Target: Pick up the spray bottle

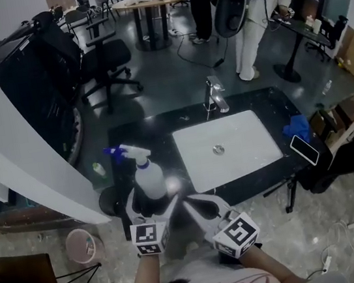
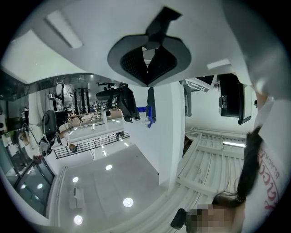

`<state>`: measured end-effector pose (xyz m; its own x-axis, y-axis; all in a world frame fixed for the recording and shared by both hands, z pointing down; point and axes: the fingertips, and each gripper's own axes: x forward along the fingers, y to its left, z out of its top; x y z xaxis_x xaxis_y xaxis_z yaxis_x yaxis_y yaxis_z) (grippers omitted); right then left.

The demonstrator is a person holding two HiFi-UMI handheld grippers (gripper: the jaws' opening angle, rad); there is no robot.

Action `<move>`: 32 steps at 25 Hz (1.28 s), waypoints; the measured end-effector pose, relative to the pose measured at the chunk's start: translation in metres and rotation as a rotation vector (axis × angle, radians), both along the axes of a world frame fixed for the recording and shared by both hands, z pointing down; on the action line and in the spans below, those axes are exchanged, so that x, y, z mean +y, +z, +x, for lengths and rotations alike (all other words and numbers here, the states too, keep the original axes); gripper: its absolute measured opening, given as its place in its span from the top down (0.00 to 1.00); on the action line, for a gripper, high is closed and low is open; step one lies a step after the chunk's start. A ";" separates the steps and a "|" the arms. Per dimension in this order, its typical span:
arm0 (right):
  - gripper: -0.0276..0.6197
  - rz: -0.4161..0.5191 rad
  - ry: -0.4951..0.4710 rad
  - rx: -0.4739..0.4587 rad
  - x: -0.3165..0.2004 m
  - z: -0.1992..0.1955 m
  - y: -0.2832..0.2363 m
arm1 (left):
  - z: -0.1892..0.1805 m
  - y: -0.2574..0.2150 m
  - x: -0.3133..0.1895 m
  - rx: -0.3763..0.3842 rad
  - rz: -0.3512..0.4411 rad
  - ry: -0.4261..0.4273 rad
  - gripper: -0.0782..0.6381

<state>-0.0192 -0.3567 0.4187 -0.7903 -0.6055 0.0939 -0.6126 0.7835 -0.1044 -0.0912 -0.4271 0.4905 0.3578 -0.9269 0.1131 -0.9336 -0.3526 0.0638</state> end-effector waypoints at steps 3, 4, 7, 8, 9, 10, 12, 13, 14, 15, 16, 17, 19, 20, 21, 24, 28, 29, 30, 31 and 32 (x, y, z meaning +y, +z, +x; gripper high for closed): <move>0.95 -0.012 0.002 -0.006 -0.010 0.000 0.002 | -0.003 0.005 -0.016 -0.009 -0.008 -0.011 0.15; 0.95 -0.011 0.003 -0.008 -0.013 0.000 0.001 | -0.004 0.006 -0.022 -0.012 -0.010 -0.012 0.15; 0.95 -0.005 0.001 -0.006 -0.019 -0.002 0.001 | -0.003 0.012 -0.034 -0.004 -0.021 -0.011 0.15; 0.95 -0.007 0.000 -0.006 -0.021 -0.003 0.002 | -0.003 0.014 -0.039 -0.002 -0.024 -0.012 0.15; 0.95 -0.008 -0.001 -0.005 -0.023 -0.004 0.002 | -0.003 0.016 -0.043 -0.004 -0.027 -0.012 0.15; 0.95 -0.008 -0.003 -0.004 -0.025 -0.006 0.003 | -0.003 0.018 -0.046 -0.011 -0.030 -0.010 0.15; 0.95 -0.009 -0.004 -0.002 -0.028 -0.008 0.005 | -0.003 0.022 -0.052 -0.027 -0.039 -0.007 0.15; 0.95 -0.014 -0.003 -0.001 -0.029 -0.009 0.006 | -0.003 0.023 -0.054 -0.034 -0.042 -0.008 0.15; 0.95 -0.021 -0.002 0.002 -0.031 -0.010 0.006 | -0.003 0.025 -0.056 -0.041 -0.045 -0.007 0.15; 0.95 -0.025 -0.001 0.001 -0.032 -0.011 0.006 | -0.002 0.025 -0.059 -0.048 -0.047 -0.003 0.15; 0.95 -0.024 -0.001 -0.005 -0.033 -0.011 0.005 | 0.000 0.025 -0.061 -0.056 -0.048 0.005 0.15; 0.95 -0.020 0.000 -0.013 -0.034 -0.012 0.005 | 0.002 0.024 -0.063 -0.064 -0.047 0.016 0.15; 0.95 -0.011 0.000 -0.018 -0.036 -0.015 0.003 | 0.006 0.023 -0.065 -0.079 -0.044 0.038 0.17; 0.95 -0.009 -0.001 -0.014 -0.036 -0.018 0.003 | 0.007 0.023 -0.065 -0.085 -0.045 0.047 0.18; 0.95 -0.007 -0.002 -0.010 -0.036 -0.020 0.003 | 0.007 0.023 -0.066 -0.089 -0.047 0.054 0.21; 0.95 -0.003 0.008 -0.007 -0.037 -0.021 -0.001 | 0.008 0.025 -0.067 -0.097 -0.053 0.070 0.25; 0.95 0.000 0.032 -0.013 -0.039 -0.014 -0.002 | 0.009 0.027 -0.068 -0.097 -0.055 0.074 0.31; 0.95 0.002 0.038 -0.014 -0.040 -0.013 -0.002 | 0.008 0.026 -0.068 -0.097 -0.055 0.075 0.31; 0.95 0.007 0.042 -0.014 -0.040 -0.012 -0.003 | 0.008 0.025 -0.068 -0.099 -0.052 0.077 0.31; 0.95 0.013 0.046 -0.015 -0.041 -0.012 -0.005 | 0.008 0.022 -0.068 -0.103 -0.046 0.079 0.31; 0.95 0.018 0.050 -0.022 -0.043 -0.011 -0.006 | 0.007 0.018 -0.068 -0.107 -0.038 0.082 0.31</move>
<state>-0.0306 -0.3995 0.4123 -0.7608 -0.6457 0.0651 -0.6487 0.7538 -0.1044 -0.0838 -0.4946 0.5086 0.4164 -0.8893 0.1891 -0.9038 -0.4274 -0.0198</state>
